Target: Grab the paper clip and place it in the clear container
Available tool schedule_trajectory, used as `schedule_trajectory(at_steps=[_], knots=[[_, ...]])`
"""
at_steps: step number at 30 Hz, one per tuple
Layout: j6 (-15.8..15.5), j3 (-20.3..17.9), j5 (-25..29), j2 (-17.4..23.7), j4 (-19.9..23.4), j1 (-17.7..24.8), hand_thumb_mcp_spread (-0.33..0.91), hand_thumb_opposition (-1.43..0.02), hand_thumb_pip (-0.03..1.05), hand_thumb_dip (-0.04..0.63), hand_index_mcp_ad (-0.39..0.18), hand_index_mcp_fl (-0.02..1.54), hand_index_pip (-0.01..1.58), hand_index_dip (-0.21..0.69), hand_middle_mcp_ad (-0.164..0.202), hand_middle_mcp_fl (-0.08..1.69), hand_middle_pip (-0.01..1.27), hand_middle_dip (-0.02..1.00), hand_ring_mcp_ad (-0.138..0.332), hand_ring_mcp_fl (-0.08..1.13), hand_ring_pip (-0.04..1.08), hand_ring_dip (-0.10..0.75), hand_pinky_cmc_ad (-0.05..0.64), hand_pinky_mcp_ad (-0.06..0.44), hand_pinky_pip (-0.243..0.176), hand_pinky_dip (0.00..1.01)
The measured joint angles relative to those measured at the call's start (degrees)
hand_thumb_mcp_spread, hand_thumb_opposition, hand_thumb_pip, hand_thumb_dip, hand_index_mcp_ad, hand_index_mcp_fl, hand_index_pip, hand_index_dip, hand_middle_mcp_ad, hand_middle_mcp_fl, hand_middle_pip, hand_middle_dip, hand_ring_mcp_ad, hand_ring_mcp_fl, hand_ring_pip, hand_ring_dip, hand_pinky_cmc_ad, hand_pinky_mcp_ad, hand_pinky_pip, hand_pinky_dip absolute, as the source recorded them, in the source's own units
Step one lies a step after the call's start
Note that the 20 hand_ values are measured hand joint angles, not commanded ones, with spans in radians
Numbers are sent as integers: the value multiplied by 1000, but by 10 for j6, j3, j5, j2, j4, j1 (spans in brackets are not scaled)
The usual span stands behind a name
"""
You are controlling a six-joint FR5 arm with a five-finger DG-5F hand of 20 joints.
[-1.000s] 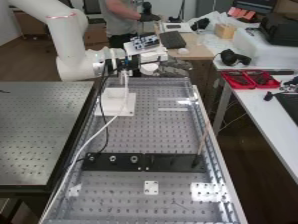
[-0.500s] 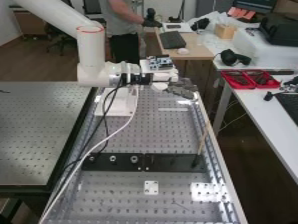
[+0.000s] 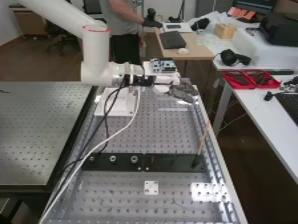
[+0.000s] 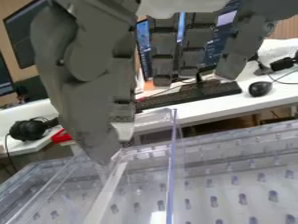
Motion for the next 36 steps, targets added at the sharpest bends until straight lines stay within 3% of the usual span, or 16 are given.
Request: schedule_trajectory(at_steps=[1,12,24,36], knots=[[-1,1,0,-1,-3,-1,494,-911,515,281,-136,387,1152,40,80,246,119,204,86,145,113,86,358,265,65,182],[3,-11,-2,12,-3,-12,468,-853,539,281,-136,312,1136,44,80,213,119,204,86,113,113,86,361,265,65,182],[-15,-77,2,142,-3,-69,456,-852,541,281,-136,304,1080,40,80,197,119,204,87,113,113,86,356,265,65,178],[-73,-115,51,270,-69,-154,456,-836,510,281,-136,307,951,47,80,195,119,204,87,96,113,86,347,265,65,178]])
